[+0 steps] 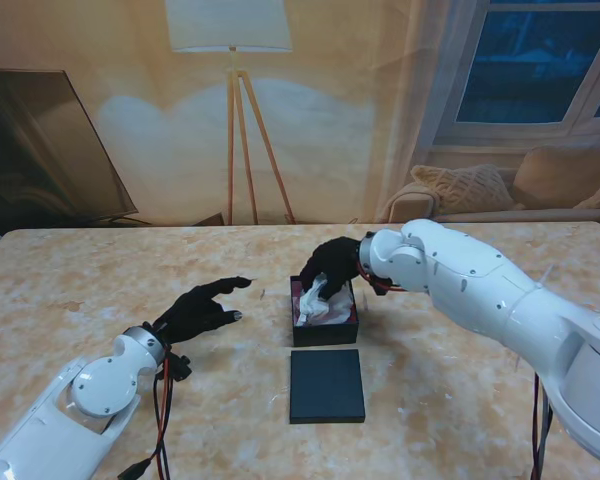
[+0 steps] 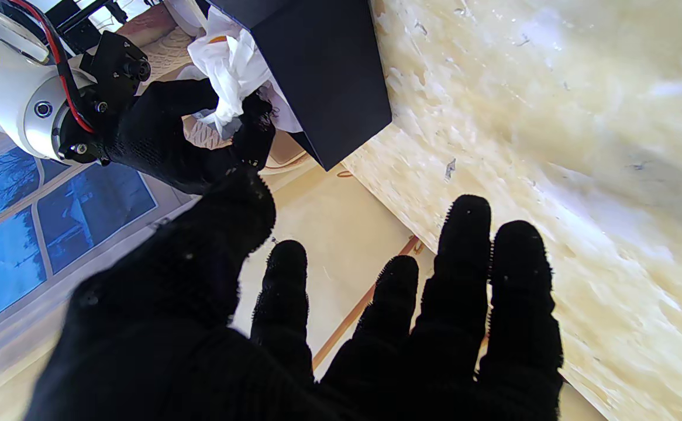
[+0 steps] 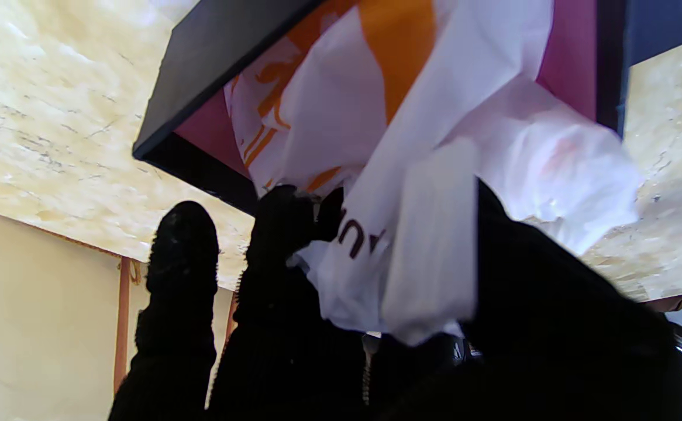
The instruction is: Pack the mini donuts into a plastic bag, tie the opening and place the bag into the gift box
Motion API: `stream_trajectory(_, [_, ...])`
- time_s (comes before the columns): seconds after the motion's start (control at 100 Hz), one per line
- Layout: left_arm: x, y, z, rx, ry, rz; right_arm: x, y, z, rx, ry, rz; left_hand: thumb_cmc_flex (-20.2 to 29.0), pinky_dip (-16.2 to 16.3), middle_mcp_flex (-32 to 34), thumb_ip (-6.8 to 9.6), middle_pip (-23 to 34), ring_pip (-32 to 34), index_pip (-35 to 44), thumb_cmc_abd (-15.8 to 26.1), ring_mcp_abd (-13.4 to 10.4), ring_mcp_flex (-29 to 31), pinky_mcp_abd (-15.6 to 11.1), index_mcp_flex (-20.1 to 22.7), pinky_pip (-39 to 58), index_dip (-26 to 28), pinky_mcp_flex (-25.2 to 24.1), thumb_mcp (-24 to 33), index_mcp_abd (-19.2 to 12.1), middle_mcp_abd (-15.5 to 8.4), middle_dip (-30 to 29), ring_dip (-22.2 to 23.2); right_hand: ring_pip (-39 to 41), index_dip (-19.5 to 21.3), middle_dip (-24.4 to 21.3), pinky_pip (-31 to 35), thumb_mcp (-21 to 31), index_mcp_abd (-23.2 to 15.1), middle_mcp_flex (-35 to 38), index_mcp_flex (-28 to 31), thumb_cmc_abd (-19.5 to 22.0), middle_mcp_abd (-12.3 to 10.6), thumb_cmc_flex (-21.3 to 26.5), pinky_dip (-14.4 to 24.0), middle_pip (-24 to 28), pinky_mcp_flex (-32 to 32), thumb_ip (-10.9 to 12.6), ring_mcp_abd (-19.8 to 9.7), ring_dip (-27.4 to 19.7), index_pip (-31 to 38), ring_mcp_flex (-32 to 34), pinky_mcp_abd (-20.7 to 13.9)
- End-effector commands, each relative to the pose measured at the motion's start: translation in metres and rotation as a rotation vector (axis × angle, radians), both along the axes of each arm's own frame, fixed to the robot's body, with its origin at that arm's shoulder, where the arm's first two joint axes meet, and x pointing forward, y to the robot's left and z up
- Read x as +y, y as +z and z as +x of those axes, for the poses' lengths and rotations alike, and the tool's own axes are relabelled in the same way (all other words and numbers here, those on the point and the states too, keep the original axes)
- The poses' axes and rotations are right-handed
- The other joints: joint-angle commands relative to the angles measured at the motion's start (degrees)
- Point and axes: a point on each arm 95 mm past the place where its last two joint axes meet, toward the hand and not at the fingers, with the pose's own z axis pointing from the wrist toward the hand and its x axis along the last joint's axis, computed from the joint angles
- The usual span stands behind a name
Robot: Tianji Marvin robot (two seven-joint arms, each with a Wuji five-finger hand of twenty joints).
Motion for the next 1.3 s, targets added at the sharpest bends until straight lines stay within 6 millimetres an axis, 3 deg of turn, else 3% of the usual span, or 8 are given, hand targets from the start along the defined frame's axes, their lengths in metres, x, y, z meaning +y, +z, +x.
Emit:
stream_trajectory(0.0, [-0.002, 0.001, -0.001, 0.007, -0.010, 0.001, 0.006, -0.008, -0.004, 0.029, 0.004, -0.003, 0.23, 1.23, -0.80, 1.05, -1.01, 0.70, 0.05, 0.36, 0.31, -0.31, 0.04, 1.16, 0.02, 0.03, -0.56, -0.11, 0.06, -0.73, 0.27, 1.03, -4.50, 0.50, -3.32, -1.00, -0.40, 2.48, -3.59, -3.68, -0.93, 2.39, -1.60, 0.27, -3.67, -1.28, -0.84, 0.70, -3.86, -1.68, -2.43, 0.09])
stream_trajectory(0.07, [-0.002, 0.001, -0.001, 0.007, -0.009, 0.002, 0.006, -0.010, -0.005, 0.051, -0.003, 0.017, 0.25, 1.24, -0.81, 1.07, -1.02, 0.70, -0.17, 0.34, 0.31, -0.31, 0.09, 1.09, 0.02, 0.00, -0.55, -0.08, 0.63, -0.66, 0.27, 1.02, -10.74, 3.45, -11.95, -2.57, 0.76, 7.53, -7.71, -5.06, 1.34, 4.21, -4.03, -0.86, -6.54, -2.87, 1.04, 2.47, -9.43, -10.18, -4.88, 0.51])
stream_trajectory(0.16, [-0.002, 0.001, -0.001, 0.007, -0.007, 0.003, 0.005, -0.012, -0.007, 0.097, -0.019, 0.044, 0.27, 1.23, -0.83, 1.08, -1.03, 0.70, -0.42, 0.28, 0.32, -0.31, 0.04, 1.07, 0.00, -0.03, -0.56, -0.03, 1.16, -0.56, 0.27, 1.02, -18.28, 9.99, -17.93, -4.84, 1.92, 11.70, -11.44, -6.20, 3.93, 7.17, -6.87, -2.74, -10.45, -5.47, 6.96, 5.27, -15.33, -19.43, -7.69, 1.78])
stream_trajectory(0.38, [-0.001, 0.001, -0.001, 0.004, -0.004, 0.008, 0.000, -0.014, -0.013, 0.148, -0.028, 0.084, 0.35, 1.21, -0.89, 1.13, -1.08, 0.67, -1.12, -0.09, 0.26, -0.29, 0.08, 0.92, -0.05, -0.16, -0.59, 0.17, 2.41, -0.47, 0.26, 0.99, -31.94, 9.17, -25.63, -10.10, 3.51, 17.10, -17.56, -10.64, 1.72, 12.55, -8.89, -8.16, -17.88, -11.19, 6.86, 10.06, -24.58, -25.92, -13.06, 4.69])
stream_trajectory(0.48, [0.000, 0.001, -0.001, 0.003, -0.004, 0.012, -0.003, -0.014, -0.015, 0.149, -0.028, 0.100, 0.45, 1.21, -0.95, 1.15, -1.11, 0.62, -1.39, -0.25, 0.17, -0.38, 0.08, 0.87, -0.05, -0.17, -0.59, 0.40, 2.59, -0.51, 0.25, 0.96, -34.02, 8.59, -27.29, -10.77, 4.69, 18.30, -19.31, -12.61, 0.17, 13.84, -9.72, -10.24, -18.90, -12.72, 6.70, 11.02, -26.37, -27.96, -14.70, 5.37])
stream_trajectory(1.0, [0.000, 0.001, -0.001, 0.001, -0.003, 0.022, -0.025, -0.004, -0.023, 0.140, -0.060, 0.176, 0.54, 1.16, -1.09, 1.11, -1.12, 0.69, -1.86, -1.65, -0.08, -0.36, 0.04, 0.77, -0.15, -0.03, -0.58, 1.91, 3.04, -0.41, 0.27, 1.01, -36.61, 7.98, -29.97, -11.17, 7.78, 15.79, -24.45, -18.45, -5.29, 16.42, -15.53, -13.16, -21.65, -16.54, 5.55, 13.30, -28.47, -29.40, -19.50, 8.33])
stream_trajectory(1.2, [0.001, 0.001, -0.001, -0.002, -0.005, 0.025, -0.031, 0.007, -0.026, 0.165, -0.094, 0.249, 0.39, 1.15, -1.31, 1.05, -1.17, 0.65, -2.03, -2.50, -0.24, -0.51, -0.05, 0.49, -0.19, -0.02, -0.60, 2.72, 3.14, -0.47, 0.26, 1.00, -37.34, 7.41, -30.57, -11.44, 8.41, 15.25, -25.67, -19.63, -6.95, 16.57, -18.60, -13.74, -22.42, -17.76, 5.04, 13.75, -28.99, -30.08, -20.70, 9.42])
stream_trajectory(1.29, [0.001, 0.002, -0.001, -0.003, -0.005, 0.024, -0.033, 0.009, -0.026, 0.176, -0.113, 0.296, 0.14, 1.15, -1.30, 0.99, -1.15, 0.68, -2.10, -2.35, -0.13, -0.46, -0.06, 0.38, -0.19, -0.02, -0.60, 2.85, 3.00, -0.46, 0.27, 1.01, -36.23, 7.99, -29.95, -10.75, 8.48, 12.63, -24.27, -19.14, -6.86, 15.93, -19.27, -13.66, -21.42, -17.14, 4.65, 13.07, -28.38, -28.64, -19.56, 9.45])
